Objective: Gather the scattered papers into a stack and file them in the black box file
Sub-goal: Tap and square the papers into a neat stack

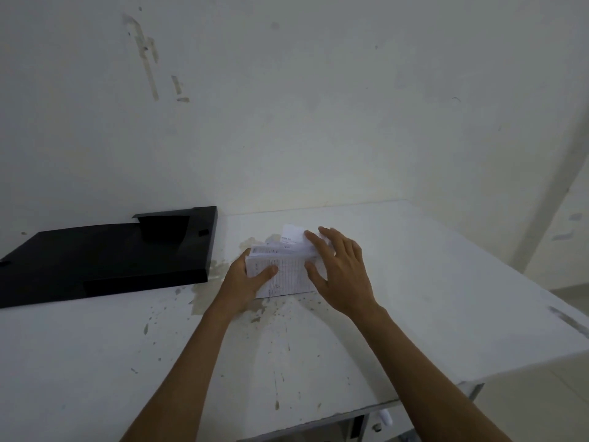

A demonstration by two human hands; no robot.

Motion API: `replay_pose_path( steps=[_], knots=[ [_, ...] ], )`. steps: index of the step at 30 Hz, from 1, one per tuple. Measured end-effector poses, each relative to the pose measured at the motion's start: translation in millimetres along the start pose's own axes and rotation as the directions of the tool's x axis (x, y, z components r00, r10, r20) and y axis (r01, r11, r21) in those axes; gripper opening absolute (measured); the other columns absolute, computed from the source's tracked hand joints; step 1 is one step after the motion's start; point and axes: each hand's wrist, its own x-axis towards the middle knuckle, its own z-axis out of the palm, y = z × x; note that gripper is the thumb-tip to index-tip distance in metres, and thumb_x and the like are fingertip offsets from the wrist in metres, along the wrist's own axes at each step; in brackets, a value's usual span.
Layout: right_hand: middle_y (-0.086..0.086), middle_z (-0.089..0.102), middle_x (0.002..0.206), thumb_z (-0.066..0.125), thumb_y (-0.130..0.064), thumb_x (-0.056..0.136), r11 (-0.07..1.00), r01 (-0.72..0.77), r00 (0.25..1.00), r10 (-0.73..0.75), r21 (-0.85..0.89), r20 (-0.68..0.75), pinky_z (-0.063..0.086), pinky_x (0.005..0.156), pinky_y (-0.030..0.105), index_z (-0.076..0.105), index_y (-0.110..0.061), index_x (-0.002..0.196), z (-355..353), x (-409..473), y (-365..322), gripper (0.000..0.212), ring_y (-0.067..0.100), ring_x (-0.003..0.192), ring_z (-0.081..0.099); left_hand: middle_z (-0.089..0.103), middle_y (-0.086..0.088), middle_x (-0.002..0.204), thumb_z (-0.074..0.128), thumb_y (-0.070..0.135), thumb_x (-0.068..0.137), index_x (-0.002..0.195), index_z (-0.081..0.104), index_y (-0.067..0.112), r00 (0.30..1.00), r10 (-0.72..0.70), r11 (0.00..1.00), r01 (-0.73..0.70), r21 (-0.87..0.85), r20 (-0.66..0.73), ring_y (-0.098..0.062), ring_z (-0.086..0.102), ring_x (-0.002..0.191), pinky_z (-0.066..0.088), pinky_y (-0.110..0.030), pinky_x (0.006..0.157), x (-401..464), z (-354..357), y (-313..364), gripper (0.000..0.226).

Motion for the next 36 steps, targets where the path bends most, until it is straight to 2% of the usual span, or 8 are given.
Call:
replay_pose_path(
  steps=[8, 13, 16, 20, 24, 28, 32, 36],
  knots=[
    [0.004, 0.055, 0.130, 0.053, -0.044, 0.095, 0.995, -0.046, 0.999, 0.048, 0.086, -0.020, 0.037, 0.107, 0.038, 0.054, -0.023, 0.139, -11.0, 13.2, -2.4, 0.049, 0.021, 0.120, 0.052, 0.063, 0.016, 0.096, 0.069, 0.028, 0.089, 0.106, 0.055, 0.033, 1.000, 0.013, 1.000, -0.013, 0.012, -0.009, -0.005, 0.064, 0.084, 0.053, -0.010, 0.057, 2.0, 0.1, 2.6, 0.023],
    [-0.003, 0.062, 0.106, 0.043, -0.039, 0.102, 0.892, -0.220, 0.974, 0.221, 0.395, 0.045, 0.046, 0.085, 0.033, 0.064, -0.022, 0.110, -13.9, 21.8, 0.7, 0.028, 0.015, 0.097, 0.057, 0.066, 0.007, 0.102, 0.071, 0.029, 0.088, 0.116, 0.056, 0.024, 1.000, 0.005, 1.000, -0.005, -0.002, 0.003, -0.007, 0.066, 0.090, 0.057, -0.015, 0.064, 3.9, -2.2, 0.5, 0.032],
    [-0.003, 0.066, 0.093, 0.054, -0.026, 0.103, 0.750, -0.299, 0.950, 0.293, 0.591, 0.108, 0.046, 0.075, 0.028, 0.064, -0.019, 0.096, -19.5, 31.6, -7.5, 0.014, 0.015, 0.087, 0.060, 0.066, 0.012, 0.100, 0.071, 0.028, 0.087, 0.112, 0.057, 0.028, 1.000, 0.000, 1.000, 0.000, -0.010, 0.001, -0.005, 0.065, 0.090, 0.056, -0.013, 0.063, 3.2, -2.5, 0.8, 0.028],
    [0.002, 0.073, 0.102, 0.060, -0.027, 0.100, 0.277, -0.481, 0.810, 0.504, 0.831, 0.301, 0.053, 0.090, 0.042, 0.073, -0.022, 0.098, -28.0, 36.3, -5.9, 0.014, 0.027, 0.102, 0.066, 0.065, 0.013, 0.106, 0.072, 0.029, 0.087, 0.118, 0.056, 0.029, 1.000, -0.004, 0.999, 0.004, -0.046, 0.011, -0.006, 0.065, 0.097, 0.056, -0.015, 0.070, 0.9, -2.5, -1.0, 0.034],
    [0.001, 0.073, 0.112, 0.057, -0.023, 0.099, 0.196, -0.662, 0.689, 0.538, 0.723, 0.485, 0.050, 0.096, 0.046, 0.074, -0.022, 0.103, -21.0, 26.6, 6.2, 0.017, 0.028, 0.118, 0.062, 0.067, 0.011, 0.103, 0.072, 0.025, 0.087, 0.105, 0.058, 0.036, 1.000, 0.003, 0.997, -0.001, -0.079, 0.022, -0.006, 0.065, 0.094, 0.057, -0.015, 0.068, -0.5, -1.5, 0.9, 0.025],
    [-0.002, 0.064, 0.125, 0.050, -0.017, 0.099, 0.303, -0.607, 0.731, 0.576, 0.735, 0.366, 0.049, 0.104, 0.041, 0.062, -0.031, 0.128, -23.1, 22.3, 9.1, 0.034, 0.013, 0.117, 0.059, 0.067, 0.011, 0.103, 0.072, 0.024, 0.087, 0.103, 0.058, 0.036, 1.000, 0.007, 0.996, -0.005, -0.087, 0.015, -0.006, 0.066, 0.093, 0.057, -0.015, 0.067, -0.4, -1.0, 2.2, 0.025],
    [-0.004, 0.049, 0.139, 0.049, -0.020, 0.103, 0.684, -0.296, 0.937, 0.343, 0.667, 0.064, 0.045, 0.101, 0.024, 0.046, -0.036, 0.146, -30.3, 27.8, 0.0, 0.046, 0.012, 0.124, 0.052, 0.063, 0.014, 0.099, 0.071, 0.025, 0.087, 0.105, 0.055, 0.034, 1.000, -0.001, 0.999, 0.002, -0.055, 0.007, -0.002, 0.063, 0.088, 0.054, -0.010, 0.060, 1.5, 0.6, 3.5, 0.026],
    [-0.002, 0.050, 0.143, 0.041, -0.034, 0.104, 0.926, -0.144, 0.985, 0.102, 0.350, 0.136, 0.044, 0.107, 0.044, 0.053, -0.031, 0.142, -14.8, 22.2, 7.6, 0.040, 0.018, 0.129, 0.048, 0.063, 0.014, 0.100, 0.071, 0.025, 0.087, 0.114, 0.054, 0.028, 1.000, 0.004, 0.999, -0.004, -0.039, -0.007, -0.003, 0.063, 0.088, 0.054, -0.012, 0.060, 2.9, 1.6, 2.8, 0.032]
  ],
)
